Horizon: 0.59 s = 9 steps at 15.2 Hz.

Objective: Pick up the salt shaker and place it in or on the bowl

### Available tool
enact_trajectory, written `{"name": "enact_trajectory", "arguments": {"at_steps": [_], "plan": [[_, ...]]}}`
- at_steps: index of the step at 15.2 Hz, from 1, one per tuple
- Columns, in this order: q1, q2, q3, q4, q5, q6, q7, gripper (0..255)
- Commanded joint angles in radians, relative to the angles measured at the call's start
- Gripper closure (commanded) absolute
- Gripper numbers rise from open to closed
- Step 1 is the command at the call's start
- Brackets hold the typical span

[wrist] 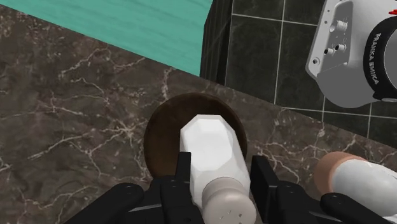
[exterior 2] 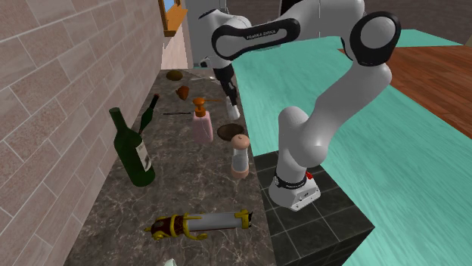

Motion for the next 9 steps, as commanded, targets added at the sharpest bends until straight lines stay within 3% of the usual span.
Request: {"name": "enact_trajectory", "arguments": {"at_steps": [1,9], "plan": [[-0.001,0.004,-0.012,-0.022,-0.008,0.028,0.002,255],[-0.003,0.029,-0.06,-0.107,-0.039,0.139,0.016,255]]}}
